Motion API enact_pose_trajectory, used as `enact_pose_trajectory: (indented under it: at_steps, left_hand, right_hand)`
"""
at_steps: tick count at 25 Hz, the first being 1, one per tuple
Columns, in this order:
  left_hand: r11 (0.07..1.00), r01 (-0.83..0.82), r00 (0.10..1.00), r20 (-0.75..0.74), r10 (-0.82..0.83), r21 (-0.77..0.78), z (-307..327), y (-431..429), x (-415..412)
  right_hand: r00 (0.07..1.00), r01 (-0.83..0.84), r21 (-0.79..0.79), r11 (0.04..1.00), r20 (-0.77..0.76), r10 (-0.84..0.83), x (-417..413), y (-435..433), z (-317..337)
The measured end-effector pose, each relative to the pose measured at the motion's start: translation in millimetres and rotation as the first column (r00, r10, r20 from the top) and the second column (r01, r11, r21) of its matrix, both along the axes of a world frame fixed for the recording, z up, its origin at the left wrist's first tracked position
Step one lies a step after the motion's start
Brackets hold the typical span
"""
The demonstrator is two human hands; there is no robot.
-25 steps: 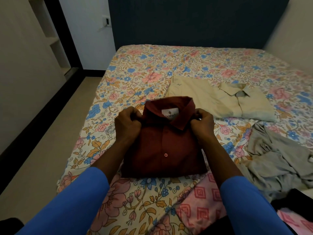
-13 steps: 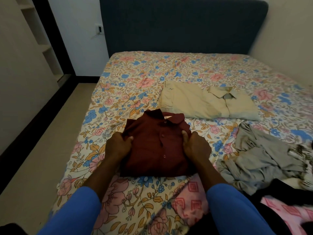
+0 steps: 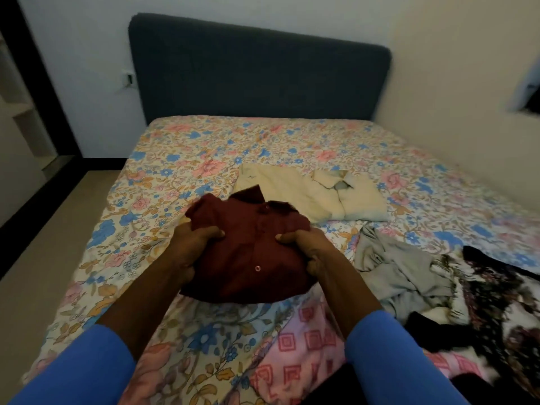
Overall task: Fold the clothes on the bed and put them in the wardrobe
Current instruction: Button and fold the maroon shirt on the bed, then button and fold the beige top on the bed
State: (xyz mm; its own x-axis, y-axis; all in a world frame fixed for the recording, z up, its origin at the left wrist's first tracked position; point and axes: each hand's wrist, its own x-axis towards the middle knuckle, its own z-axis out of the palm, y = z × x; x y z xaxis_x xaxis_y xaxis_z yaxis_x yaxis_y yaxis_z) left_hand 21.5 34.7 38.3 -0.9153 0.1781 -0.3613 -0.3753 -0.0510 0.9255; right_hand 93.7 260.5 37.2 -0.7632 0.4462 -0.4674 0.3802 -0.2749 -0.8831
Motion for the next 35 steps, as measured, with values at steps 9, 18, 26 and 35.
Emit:
enact_pose_trajectory:
  at_steps: [9,18,26,35]
  left_hand:
    - [0.973,0.142,0.990,-0.045,-0.136,0.184,15.2,255.5,-90.0]
    - [0.684,0.193,0.788,-0.304,-0.535,-0.704,-91.0,357.4,-180.7]
    - [0.800,0.430,0.741,-0.343,-0.577,-0.419,-86.7,288.7,-104.7]
    - [0.605,0.438,0.558,-0.326,-0.763,-0.665,-88.2,111.0,4.1]
  right_hand:
    - [0.955,0.249,0.280,0.927,-0.230,-0.187,-36.5,219.5,58.3]
    - [0.975,-0.044,0.699,0.713,0.185,-0.122,-75.6,357.1,-80.1]
    - [0.966,-0.257,0.824,0.506,0.233,0.110,34.6,266.1,-25.3]
    - [0.940,-0.313,0.908,0.278,0.339,-0.049,103.8,155.6,-39.8]
